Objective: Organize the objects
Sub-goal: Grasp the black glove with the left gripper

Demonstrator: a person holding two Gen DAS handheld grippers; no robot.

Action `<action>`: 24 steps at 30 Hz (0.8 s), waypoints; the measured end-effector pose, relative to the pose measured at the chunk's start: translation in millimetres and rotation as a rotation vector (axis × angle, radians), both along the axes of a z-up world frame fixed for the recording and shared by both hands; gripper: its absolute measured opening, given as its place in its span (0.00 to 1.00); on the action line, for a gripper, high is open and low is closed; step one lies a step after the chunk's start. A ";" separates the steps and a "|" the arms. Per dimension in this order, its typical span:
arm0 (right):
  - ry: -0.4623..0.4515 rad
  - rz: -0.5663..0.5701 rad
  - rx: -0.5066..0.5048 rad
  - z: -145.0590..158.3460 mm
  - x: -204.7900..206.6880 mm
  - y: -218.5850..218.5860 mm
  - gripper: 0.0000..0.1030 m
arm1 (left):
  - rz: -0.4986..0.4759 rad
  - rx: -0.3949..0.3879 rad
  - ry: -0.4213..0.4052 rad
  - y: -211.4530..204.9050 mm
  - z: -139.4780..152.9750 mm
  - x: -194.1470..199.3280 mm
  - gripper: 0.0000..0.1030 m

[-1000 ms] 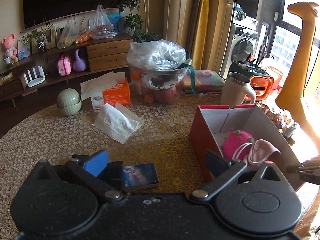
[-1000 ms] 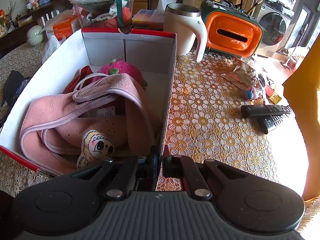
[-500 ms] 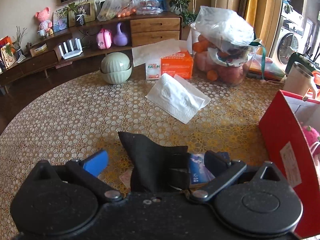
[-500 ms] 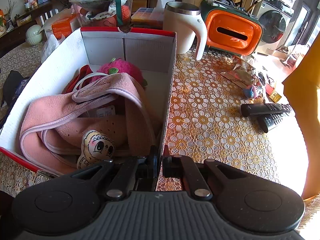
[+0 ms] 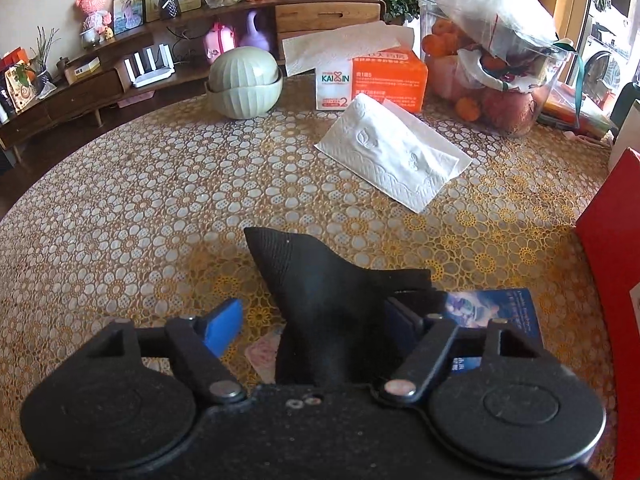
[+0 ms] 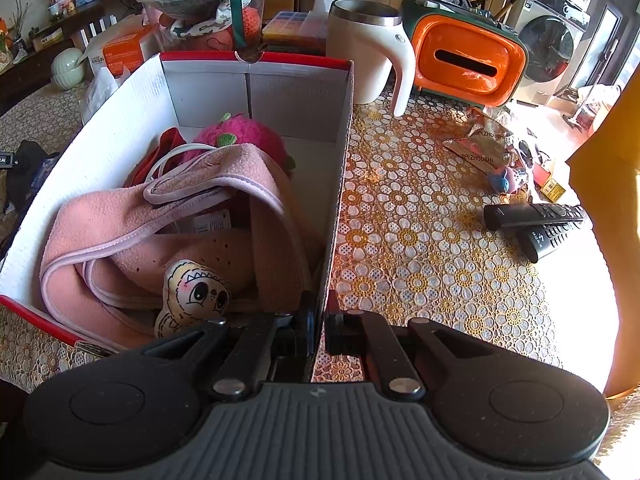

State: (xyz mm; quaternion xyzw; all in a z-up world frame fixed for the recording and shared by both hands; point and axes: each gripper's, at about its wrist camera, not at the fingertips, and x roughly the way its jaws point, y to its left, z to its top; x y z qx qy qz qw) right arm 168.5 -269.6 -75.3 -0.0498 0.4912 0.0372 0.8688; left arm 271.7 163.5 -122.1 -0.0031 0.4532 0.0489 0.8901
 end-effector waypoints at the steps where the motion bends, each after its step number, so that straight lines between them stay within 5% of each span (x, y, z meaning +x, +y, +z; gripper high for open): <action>1: 0.000 -0.001 0.001 -0.1 -0.1 -0.2 0.04 | -0.002 -0.002 0.005 -0.7 -1.9 0.8 0.67; 6: 0.006 -0.007 0.001 -2.9 0.8 0.0 0.04 | -0.014 -0.004 0.011 -2.6 -6.1 2.3 0.57; 17: 0.009 -0.010 -0.001 -4.1 1.5 0.7 0.04 | -0.006 -0.019 -0.006 -4.0 6.7 -2.4 0.05; 24: 0.009 -0.009 -0.003 -4.7 1.5 0.5 0.04 | -0.022 -0.026 -0.028 -7.0 31.1 -16.1 0.04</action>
